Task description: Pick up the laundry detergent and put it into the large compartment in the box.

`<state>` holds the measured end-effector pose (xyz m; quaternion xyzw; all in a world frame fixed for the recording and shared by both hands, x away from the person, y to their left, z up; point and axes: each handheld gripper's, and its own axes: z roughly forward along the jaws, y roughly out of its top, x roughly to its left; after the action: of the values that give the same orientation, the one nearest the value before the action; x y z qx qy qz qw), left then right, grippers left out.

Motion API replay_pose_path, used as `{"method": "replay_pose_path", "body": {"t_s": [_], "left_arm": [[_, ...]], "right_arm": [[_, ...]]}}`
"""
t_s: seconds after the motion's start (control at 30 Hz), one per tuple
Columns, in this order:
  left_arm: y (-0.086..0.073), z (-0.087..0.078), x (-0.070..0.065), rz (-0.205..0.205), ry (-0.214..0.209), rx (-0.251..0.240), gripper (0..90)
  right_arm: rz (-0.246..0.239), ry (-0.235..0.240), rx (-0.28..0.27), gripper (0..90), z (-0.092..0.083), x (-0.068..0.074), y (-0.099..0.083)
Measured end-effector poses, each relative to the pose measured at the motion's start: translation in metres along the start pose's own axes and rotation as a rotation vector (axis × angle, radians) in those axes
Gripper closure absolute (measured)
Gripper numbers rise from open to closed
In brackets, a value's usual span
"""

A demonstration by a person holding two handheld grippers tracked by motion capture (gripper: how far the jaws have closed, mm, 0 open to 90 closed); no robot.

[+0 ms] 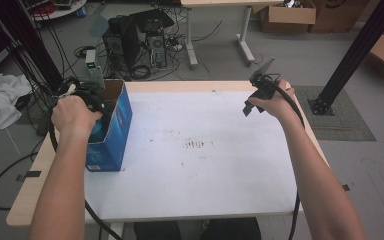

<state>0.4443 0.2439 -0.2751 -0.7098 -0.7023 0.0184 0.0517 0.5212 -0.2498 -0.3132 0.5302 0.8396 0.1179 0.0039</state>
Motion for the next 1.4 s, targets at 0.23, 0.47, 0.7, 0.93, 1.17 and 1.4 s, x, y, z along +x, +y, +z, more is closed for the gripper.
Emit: {"method": "replay_pose_path", "body": {"t_s": [0.23, 0.47, 0.7, 0.93, 1.17, 1.4], "left_arm": [[0.000, 0.000, 0.001, -0.007, -0.008, -0.006, 36.7], [-0.001, 0.001, 0.003, -0.023, -0.022, -0.002, 35.6], [-0.003, -0.001, 0.004, -0.027, -0.039, -0.017, 31.9], [-0.007, -0.014, 0.003, -0.022, -0.027, -0.034, 31.0], [-0.013, -0.035, 0.000, -0.019, -0.013, -0.052, 29.9], [-0.024, -0.062, -0.008, 0.016, 0.025, -0.083, 26.3]], "right_arm": [[0.005, 0.002, 0.003, 24.3, 0.000, 0.000, 0.000], [0.007, 0.002, 0.002, 24.4, -0.001, 0.000, -0.001], [0.002, 0.001, 0.003, 24.4, -0.001, -0.001, -0.001], [0.007, 0.004, 0.001, 24.5, -0.002, -0.002, -0.001], [0.009, 0.003, 0.000, 24.5, -0.003, -0.002, -0.002], [0.008, 0.006, 0.001, 24.6, -0.003, -0.001, -0.001]]}}
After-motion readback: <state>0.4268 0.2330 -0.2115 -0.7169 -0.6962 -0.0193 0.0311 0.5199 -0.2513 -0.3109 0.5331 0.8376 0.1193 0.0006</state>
